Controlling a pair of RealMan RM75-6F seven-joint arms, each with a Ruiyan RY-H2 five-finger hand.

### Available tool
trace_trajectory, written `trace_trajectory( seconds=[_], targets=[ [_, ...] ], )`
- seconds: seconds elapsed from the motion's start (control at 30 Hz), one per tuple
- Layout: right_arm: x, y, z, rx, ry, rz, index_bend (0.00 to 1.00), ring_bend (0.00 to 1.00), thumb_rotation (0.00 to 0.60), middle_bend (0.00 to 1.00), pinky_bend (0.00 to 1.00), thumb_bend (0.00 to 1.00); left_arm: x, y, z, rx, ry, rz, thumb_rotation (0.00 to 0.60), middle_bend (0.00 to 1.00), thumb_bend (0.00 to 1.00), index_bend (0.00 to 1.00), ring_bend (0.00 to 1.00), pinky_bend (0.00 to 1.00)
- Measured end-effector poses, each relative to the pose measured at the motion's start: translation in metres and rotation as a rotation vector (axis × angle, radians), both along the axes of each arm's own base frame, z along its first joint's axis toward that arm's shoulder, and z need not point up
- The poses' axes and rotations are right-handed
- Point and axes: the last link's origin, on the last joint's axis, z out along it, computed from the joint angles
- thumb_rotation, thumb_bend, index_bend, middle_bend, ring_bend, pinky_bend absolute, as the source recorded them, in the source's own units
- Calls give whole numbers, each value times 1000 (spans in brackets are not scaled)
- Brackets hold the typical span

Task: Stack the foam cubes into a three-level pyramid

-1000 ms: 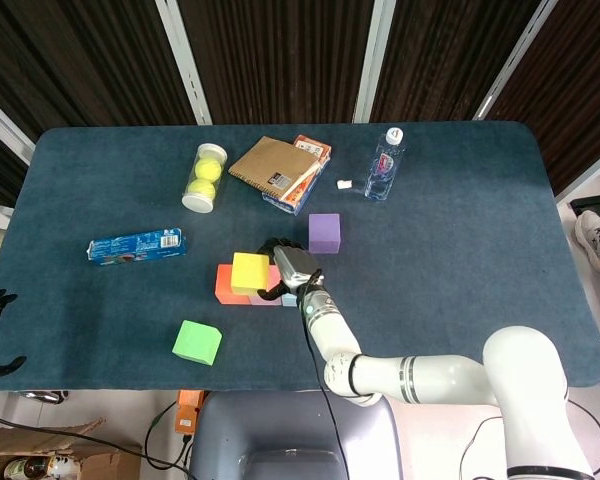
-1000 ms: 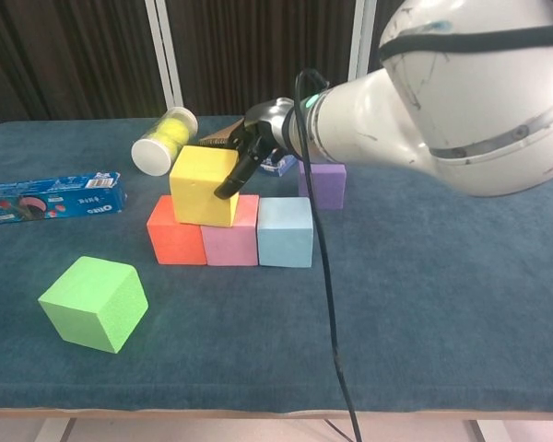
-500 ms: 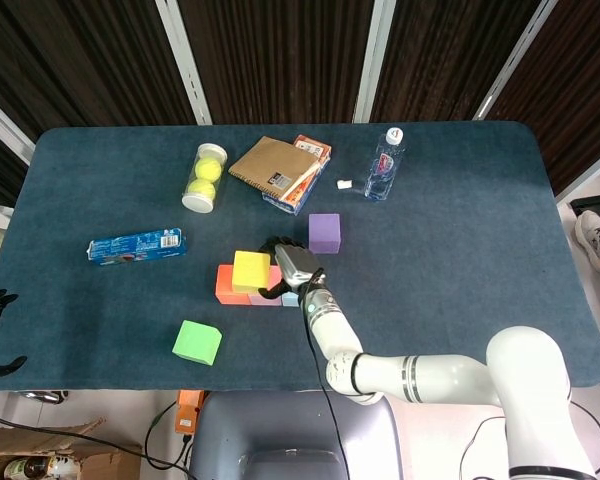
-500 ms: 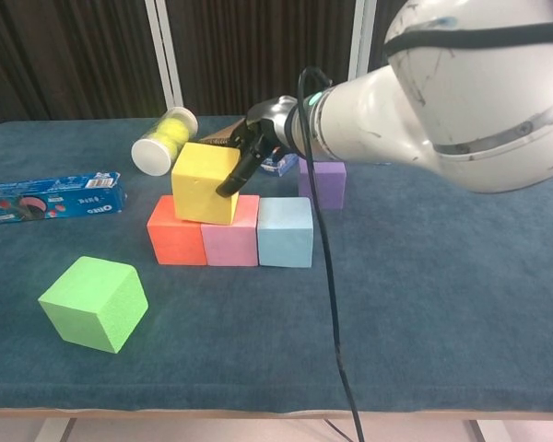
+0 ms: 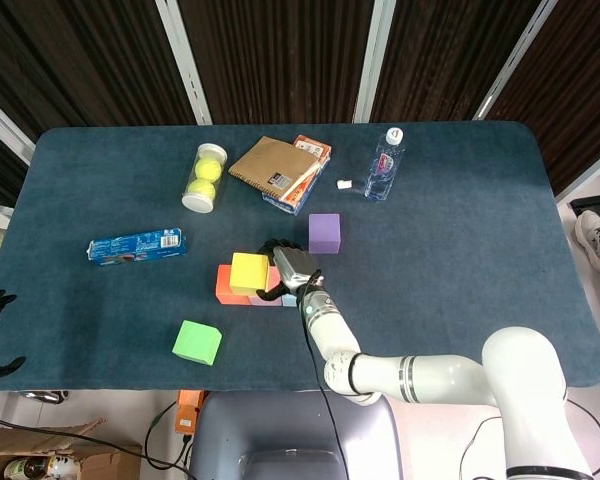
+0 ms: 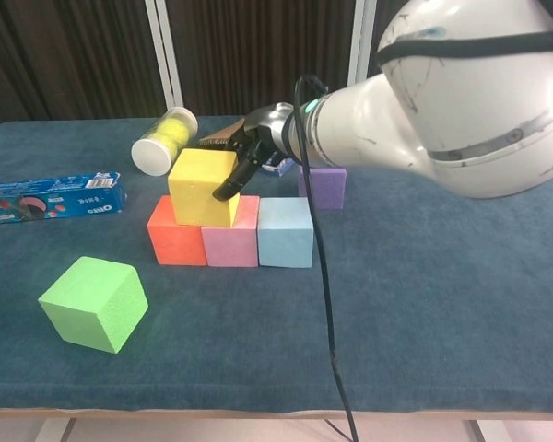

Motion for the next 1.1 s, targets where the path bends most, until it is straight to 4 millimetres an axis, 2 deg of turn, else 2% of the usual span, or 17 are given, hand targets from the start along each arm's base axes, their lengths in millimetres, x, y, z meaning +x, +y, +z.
trace_trajectory(
  seconds=[0.27,0.5,0.8,0.93,1.1],
  targets=[
    [-2,0,0,10,13,1,169,16,600,112,71,207,0,0,0,0,1,2,600,110,14,187,27,51],
    [-3,1,5,17,10,6,23,0,600,88,70,207,1,0,0,1,1,-1,600,111,14,187,27,50],
    [-7,2,11,13,24,24,0,0,600,49,58,207,3,-3,1,10,1,-4,600,110,14,187,27,50],
    [-9,9,21,6,33,69,0,0,600,16,28,207,5,-8,4,15,-12,-18,600,110,14,185,27,50],
    [-23,25,50,-51,64,170,0,0,600,0,10,207,13,-21,1,-27,-55,-79,600,109,14,149,27,50]
  ],
)
